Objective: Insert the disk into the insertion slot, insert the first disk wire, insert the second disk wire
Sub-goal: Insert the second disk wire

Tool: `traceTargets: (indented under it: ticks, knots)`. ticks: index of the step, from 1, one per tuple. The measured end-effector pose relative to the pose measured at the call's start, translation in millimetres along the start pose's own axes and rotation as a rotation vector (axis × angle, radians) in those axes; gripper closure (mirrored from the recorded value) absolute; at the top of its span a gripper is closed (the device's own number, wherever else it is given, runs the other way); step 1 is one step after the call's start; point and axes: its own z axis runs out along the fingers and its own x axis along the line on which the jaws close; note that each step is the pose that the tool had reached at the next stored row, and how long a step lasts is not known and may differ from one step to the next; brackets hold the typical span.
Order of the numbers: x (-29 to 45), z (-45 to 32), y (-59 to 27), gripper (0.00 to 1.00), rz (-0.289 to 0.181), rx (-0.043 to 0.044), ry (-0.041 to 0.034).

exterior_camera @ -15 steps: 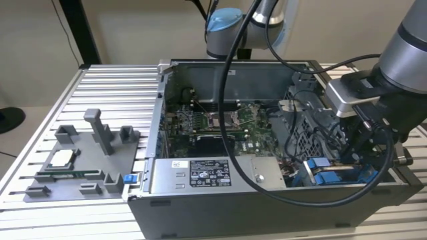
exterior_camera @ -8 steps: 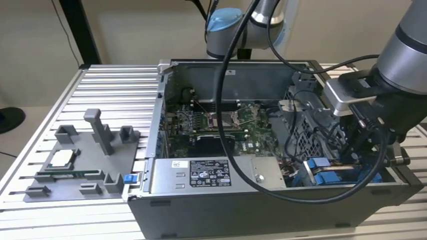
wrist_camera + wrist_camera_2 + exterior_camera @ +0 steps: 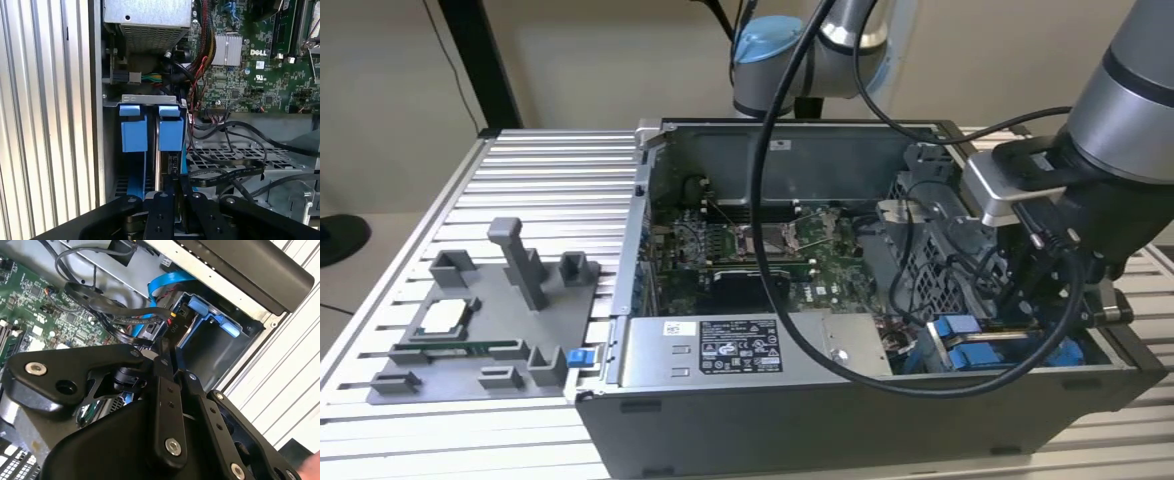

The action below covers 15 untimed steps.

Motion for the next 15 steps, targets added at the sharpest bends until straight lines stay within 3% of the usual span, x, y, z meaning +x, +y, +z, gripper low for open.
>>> traceTargets:
  ticks: [15]
  knots:
    - [0.4,3.8,-0.4,1.00,0.000,0.0040,-0.0007]
